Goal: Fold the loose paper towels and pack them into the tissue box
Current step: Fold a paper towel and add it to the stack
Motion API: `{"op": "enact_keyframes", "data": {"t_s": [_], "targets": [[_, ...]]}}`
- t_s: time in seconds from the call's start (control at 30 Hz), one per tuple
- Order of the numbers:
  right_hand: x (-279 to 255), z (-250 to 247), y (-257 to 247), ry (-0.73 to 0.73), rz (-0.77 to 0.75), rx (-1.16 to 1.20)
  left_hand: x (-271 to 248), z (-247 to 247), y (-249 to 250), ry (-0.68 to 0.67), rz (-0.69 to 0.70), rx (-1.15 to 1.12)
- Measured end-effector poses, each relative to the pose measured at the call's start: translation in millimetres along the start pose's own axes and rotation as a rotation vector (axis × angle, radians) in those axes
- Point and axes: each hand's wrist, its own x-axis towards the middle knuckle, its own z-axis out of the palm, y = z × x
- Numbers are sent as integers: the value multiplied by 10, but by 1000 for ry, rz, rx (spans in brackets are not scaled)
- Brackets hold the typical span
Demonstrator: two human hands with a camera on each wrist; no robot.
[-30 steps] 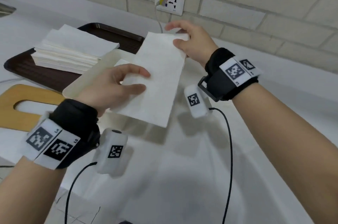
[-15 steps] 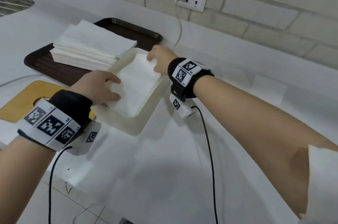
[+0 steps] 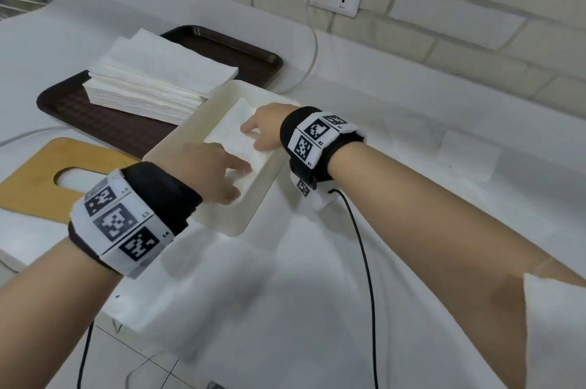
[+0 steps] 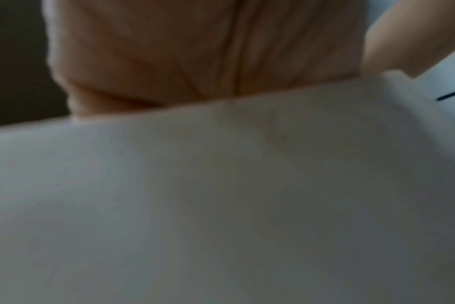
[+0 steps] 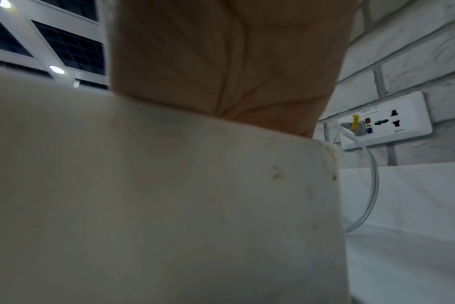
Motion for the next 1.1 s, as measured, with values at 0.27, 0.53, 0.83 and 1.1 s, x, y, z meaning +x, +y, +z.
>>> {"op": "enact_keyframes", "data": {"t_s": [0.27, 0.53, 0.83, 1.1], "targets": [[-105, 9, 104, 69, 8, 180, -65, -135, 122, -68, -29, -47], [-1295, 272, 638, 277, 195, 443, -277, -233, 417, 466, 104, -378], [-2452, 1175, 1066, -1, 587, 404, -237, 180, 1392, 512, 454, -626], [-2547, 1597, 1104, -175, 561, 314, 57, 381, 1874, 234, 515, -453]]}}
